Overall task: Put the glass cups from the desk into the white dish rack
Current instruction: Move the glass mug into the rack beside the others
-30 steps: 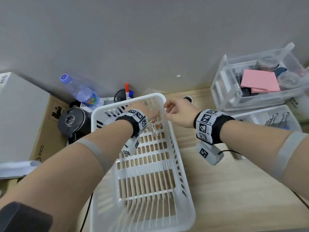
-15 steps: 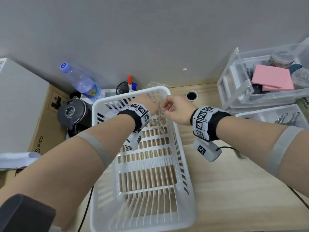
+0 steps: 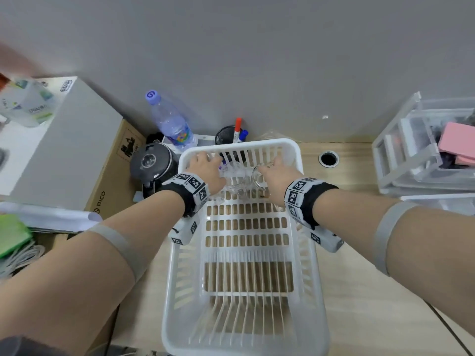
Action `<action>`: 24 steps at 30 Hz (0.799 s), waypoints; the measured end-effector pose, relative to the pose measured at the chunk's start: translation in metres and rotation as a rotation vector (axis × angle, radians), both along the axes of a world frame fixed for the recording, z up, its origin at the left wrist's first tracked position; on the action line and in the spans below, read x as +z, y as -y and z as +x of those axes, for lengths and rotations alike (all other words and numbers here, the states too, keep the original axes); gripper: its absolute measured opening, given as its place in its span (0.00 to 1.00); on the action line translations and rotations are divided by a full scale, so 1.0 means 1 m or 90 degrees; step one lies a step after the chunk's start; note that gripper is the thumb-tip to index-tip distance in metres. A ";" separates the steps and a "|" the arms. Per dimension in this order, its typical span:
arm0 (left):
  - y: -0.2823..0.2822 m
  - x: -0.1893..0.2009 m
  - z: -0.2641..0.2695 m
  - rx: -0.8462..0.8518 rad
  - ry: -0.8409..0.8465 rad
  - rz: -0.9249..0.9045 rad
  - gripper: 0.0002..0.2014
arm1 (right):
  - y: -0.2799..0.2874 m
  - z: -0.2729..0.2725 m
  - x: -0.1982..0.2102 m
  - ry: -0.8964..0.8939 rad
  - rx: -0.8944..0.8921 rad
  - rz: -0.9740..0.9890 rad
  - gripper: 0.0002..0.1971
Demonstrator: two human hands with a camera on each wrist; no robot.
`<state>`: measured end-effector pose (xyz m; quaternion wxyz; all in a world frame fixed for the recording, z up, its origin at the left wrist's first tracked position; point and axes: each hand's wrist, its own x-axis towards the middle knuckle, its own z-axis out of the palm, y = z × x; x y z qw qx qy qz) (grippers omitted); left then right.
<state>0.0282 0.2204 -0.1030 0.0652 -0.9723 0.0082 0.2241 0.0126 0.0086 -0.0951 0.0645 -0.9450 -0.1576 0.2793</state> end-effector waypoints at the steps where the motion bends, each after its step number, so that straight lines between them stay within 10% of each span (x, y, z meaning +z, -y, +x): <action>1: -0.003 -0.003 0.000 0.000 -0.004 -0.010 0.33 | -0.002 0.002 -0.001 -0.004 0.004 -0.002 0.40; 24: 0.008 0.004 -0.005 -0.081 0.022 -0.040 0.39 | -0.004 0.017 -0.006 -0.002 -0.026 -0.028 0.39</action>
